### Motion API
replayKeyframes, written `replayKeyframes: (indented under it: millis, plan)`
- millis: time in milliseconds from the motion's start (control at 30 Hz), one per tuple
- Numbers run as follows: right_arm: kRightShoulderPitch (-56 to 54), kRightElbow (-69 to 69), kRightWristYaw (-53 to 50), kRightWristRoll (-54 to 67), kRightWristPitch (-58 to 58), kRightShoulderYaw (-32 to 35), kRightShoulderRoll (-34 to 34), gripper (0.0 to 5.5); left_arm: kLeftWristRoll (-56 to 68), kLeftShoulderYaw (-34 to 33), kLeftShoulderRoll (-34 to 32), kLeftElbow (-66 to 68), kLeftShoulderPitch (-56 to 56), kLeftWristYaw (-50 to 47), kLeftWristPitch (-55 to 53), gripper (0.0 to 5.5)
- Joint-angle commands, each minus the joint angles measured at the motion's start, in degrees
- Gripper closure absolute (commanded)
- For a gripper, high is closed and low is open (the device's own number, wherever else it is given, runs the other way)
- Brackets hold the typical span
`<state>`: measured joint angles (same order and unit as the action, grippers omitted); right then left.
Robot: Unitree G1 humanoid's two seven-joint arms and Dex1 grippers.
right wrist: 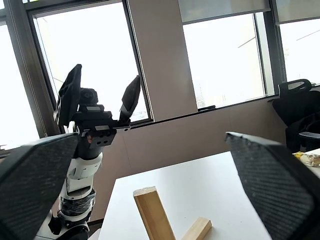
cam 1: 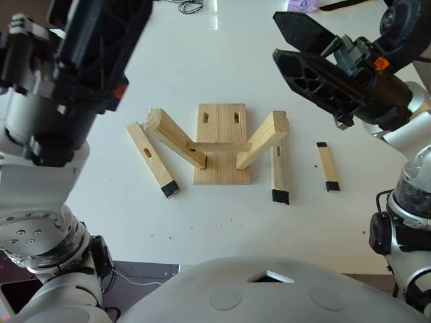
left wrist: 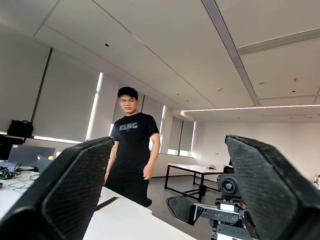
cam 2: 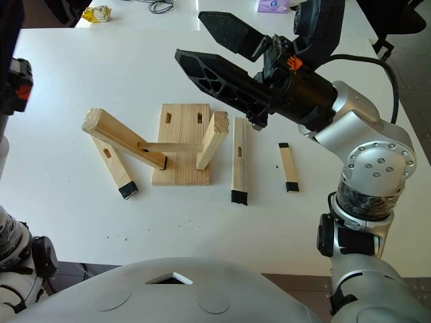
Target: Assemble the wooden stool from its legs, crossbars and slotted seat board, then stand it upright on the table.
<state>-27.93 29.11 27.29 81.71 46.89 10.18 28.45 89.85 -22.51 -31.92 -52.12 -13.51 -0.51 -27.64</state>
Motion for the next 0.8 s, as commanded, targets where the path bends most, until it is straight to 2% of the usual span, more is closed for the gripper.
replayKeyframes:
  millis: [33,100,200,333,500,600,700,800]
  plan:
    - [-1.3,0.8,0.7,-4.3,0.1,-5.1,-0.6,0.1,-6.2,5.9,-1.3,1.6,1.9,0.9,-1.2,1.92]
    - [-0.6,1.2,1.2,-7.4,-0.7,-7.6,-1.4,0.1,-9.9,8.7,-0.8,4.3,0.7,2.4,-1.2,1.92]
    - [-2.2,0.9,1.2,-7.1,-1.6,-7.8,-3.0,0.1,-12.5,10.1,-0.1,7.4,-3.1,4.5,0.1,1.92]
    - [-6.4,-0.7,-1.2,-3.5,-2.5,-5.1,-4.2,0.1,-12.2,7.8,-1.3,7.9,-7.5,5.3,1.6,1.92]
    - [-8.1,-0.5,-3.4,2.4,-2.8,-3.1,-4.2,0.1,-5.6,3.8,-5.3,4.8,-11.8,3.1,2.9,1.92]
    - [-5.1,0.9,-1.5,-2.9,-1.5,-6.5,-2.5,0.1,-6.0,5.5,-8.0,4.2,-7.2,3.3,-0.2,1.92]
    - [-0.9,1.8,2.3,-13.9,-1.6,-13.1,0.8,0.1,-14.6,13.0,-9.1,6.3,3.4,5.3,-5.4,1.92]
    - [2.6,0.8,5.6,-23.9,-3.3,-19.5,2.4,0.1,-25.0,19.2,-8.7,10.8,12.4,10.2,-6.0,1.92]
